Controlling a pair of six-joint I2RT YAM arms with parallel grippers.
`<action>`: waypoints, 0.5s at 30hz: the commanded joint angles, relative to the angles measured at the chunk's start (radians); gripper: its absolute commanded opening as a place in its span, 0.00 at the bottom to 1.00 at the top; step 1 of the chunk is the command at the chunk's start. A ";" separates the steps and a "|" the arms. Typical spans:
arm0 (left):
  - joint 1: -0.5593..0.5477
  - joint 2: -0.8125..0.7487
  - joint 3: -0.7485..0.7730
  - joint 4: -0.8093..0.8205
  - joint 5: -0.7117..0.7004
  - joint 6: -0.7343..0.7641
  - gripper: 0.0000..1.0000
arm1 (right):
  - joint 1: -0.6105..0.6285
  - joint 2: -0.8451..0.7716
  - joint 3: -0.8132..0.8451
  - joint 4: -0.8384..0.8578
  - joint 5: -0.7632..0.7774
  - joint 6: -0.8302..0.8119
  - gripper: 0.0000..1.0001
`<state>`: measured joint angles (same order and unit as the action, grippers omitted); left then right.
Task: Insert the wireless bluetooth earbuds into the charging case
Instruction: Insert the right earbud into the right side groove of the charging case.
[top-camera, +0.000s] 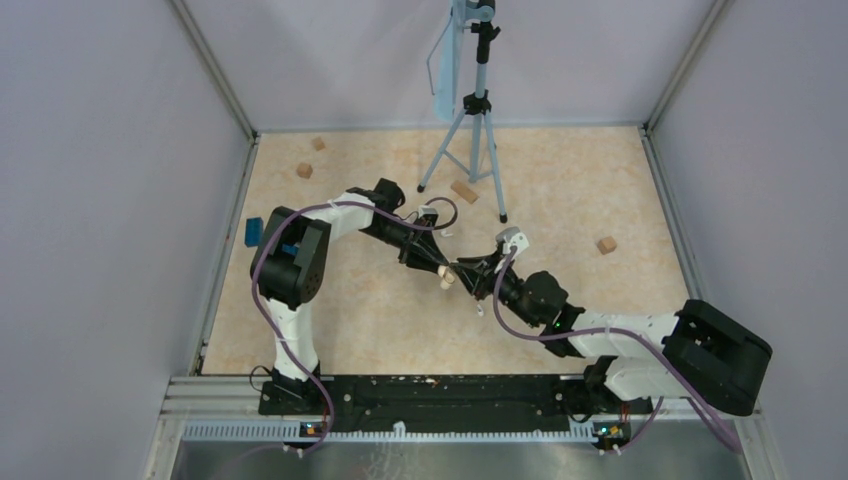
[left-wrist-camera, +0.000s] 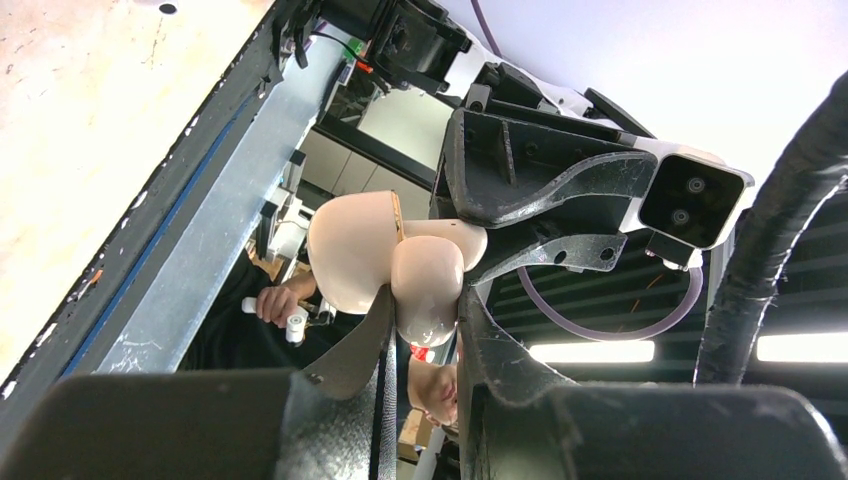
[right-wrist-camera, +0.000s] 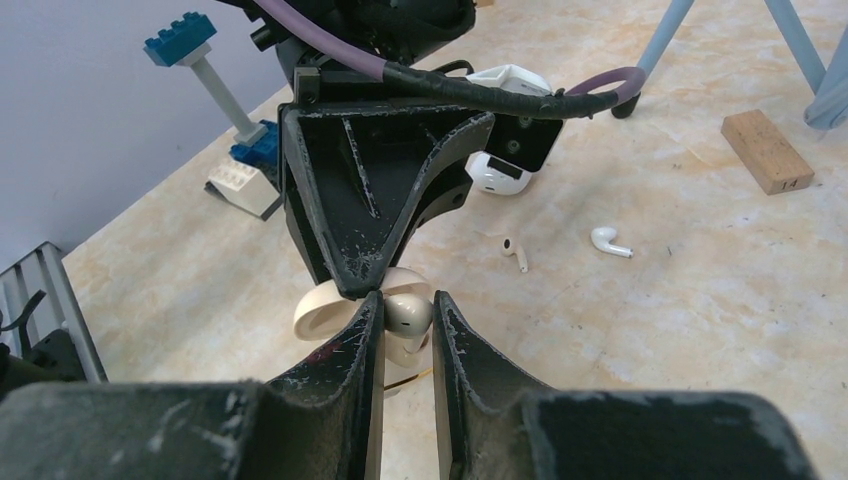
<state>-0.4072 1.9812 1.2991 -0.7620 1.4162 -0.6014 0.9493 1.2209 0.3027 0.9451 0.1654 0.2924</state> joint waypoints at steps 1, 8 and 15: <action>0.001 -0.038 0.003 0.013 0.036 -0.004 0.00 | 0.013 -0.003 -0.016 0.044 -0.014 0.015 0.08; 0.001 -0.033 0.009 0.015 0.041 -0.003 0.00 | 0.015 -0.005 -0.033 0.049 -0.023 0.034 0.08; 0.001 -0.034 0.009 0.018 0.046 -0.008 0.00 | 0.058 0.019 -0.027 0.063 0.096 0.035 0.06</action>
<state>-0.4072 1.9812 1.2991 -0.7586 1.4155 -0.6041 0.9688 1.2209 0.2813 0.9730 0.1894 0.3183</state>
